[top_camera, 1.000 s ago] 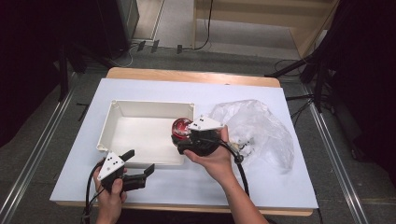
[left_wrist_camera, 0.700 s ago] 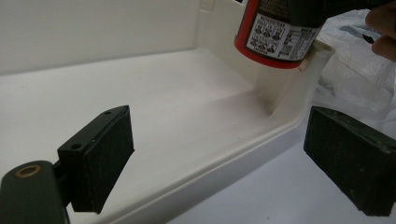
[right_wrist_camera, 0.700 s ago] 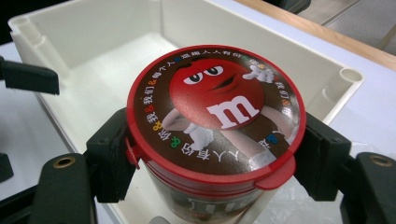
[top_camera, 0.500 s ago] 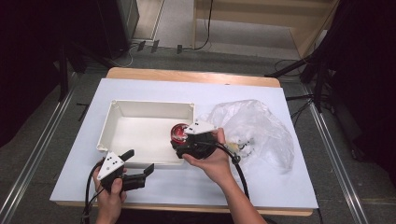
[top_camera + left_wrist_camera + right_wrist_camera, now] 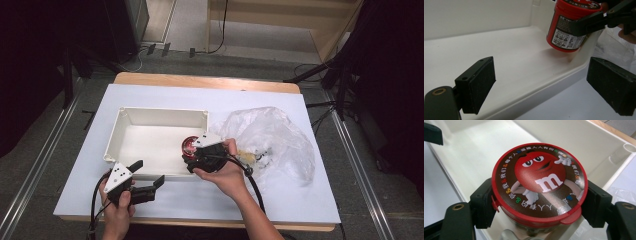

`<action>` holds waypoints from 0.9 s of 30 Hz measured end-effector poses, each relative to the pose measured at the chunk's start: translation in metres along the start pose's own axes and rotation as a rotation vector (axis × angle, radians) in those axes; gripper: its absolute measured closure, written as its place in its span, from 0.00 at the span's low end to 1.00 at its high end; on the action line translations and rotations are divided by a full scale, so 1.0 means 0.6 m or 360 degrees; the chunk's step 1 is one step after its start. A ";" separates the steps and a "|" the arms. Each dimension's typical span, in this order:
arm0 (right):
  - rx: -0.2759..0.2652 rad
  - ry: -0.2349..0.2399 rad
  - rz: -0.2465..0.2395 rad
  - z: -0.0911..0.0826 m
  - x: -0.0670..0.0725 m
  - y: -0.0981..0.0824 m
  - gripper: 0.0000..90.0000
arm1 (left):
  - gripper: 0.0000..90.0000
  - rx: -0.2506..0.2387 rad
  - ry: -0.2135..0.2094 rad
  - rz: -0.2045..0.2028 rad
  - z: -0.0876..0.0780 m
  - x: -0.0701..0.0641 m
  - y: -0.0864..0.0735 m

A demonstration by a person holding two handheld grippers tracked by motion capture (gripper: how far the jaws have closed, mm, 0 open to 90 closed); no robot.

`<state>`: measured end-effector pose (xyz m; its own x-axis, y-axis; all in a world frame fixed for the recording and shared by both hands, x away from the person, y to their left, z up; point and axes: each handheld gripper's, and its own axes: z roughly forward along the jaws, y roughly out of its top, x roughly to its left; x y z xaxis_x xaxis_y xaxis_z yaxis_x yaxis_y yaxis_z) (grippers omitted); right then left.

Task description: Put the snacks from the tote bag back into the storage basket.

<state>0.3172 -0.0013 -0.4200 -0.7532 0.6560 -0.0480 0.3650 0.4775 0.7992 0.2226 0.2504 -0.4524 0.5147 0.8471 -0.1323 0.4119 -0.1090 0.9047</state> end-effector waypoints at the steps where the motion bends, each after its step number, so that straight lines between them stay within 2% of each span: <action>1: 0.0003 0.0000 -0.0007 0.001 0.001 0.000 0.29 | 0.10 0.0001 0.0000 0.0000 0.000 0.000 0.000; 5: 0.0013 -0.0013 -0.0037 0.003 0.004 -0.001 0.29 | 0.10 0.0001 0.0001 0.0000 0.000 0.001 0.000; 15: 0.0003 0.0008 -0.0051 0.001 0.000 -0.004 0.28 | 0.10 0.0001 0.0000 -0.0002 0.000 0.001 0.000; 19: -0.0043 0.0006 -0.0023 -0.005 -0.003 -0.005 0.31 | 0.10 0.0005 -0.0003 -0.0002 0.000 0.001 0.000; 27: -0.0141 0.0038 0.0084 -0.038 -0.033 -0.009 0.30 | 0.10 0.0007 -0.0005 -0.0004 0.001 0.000 -0.001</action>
<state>0.3177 -0.0302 -0.4100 -0.7473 0.6644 0.0087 0.3553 0.3885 0.8502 0.2229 0.2500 -0.4535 0.5158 0.8458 -0.1359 0.4166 -0.1091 0.9025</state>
